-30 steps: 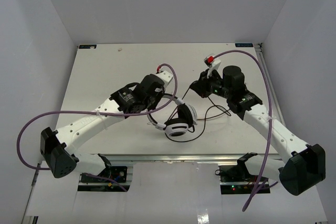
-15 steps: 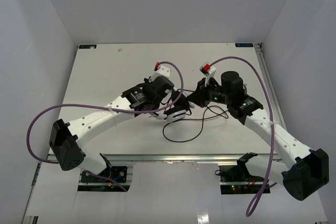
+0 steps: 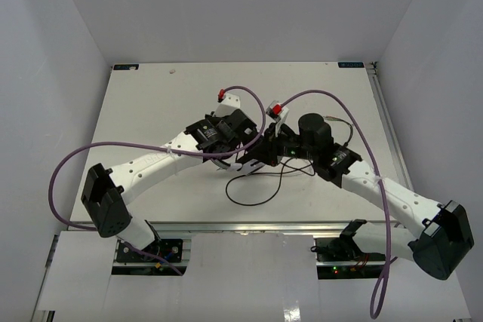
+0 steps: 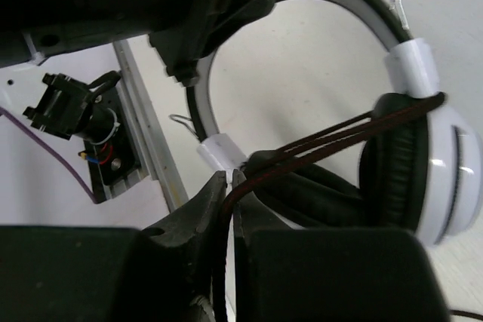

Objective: Wrap the headphones

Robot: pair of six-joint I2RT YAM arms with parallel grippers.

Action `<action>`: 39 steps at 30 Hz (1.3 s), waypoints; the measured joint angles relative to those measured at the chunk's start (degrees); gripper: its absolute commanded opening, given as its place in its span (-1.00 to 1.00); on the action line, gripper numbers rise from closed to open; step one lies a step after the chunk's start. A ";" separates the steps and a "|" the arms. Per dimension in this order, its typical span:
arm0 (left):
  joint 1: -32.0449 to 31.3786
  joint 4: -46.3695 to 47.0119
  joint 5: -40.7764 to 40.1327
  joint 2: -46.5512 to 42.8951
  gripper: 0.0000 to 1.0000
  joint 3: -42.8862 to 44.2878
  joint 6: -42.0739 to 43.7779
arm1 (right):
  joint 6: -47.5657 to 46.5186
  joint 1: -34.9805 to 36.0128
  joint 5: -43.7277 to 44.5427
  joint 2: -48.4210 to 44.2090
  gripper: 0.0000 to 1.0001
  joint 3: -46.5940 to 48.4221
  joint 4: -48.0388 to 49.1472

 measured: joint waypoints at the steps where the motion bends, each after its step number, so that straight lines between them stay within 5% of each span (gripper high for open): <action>1: 0.06 -0.81 -0.18 0.47 -1.00 0.45 -1.01 | 0.42 0.98 -0.03 -0.20 -0.72 -1.18 1.33; 11: 0.32 -7.23 -0.21 2.63 -1.00 5.18 -8.57 | 4.04 7.19 2.39 -6.37 -0.64 -15.56 11.15; 25: 1.62 -1.83 0.71 -7.25 -1.00 2.93 -12.45 | 4.24 14.53 10.20 -5.56 -0.57 -22.71 21.59; 39: 2.20 2.47 8.71 -19.74 -1.00 -0.67 -13.45 | 1.16 15.48 13.60 7.19 -0.52 -27.22 35.84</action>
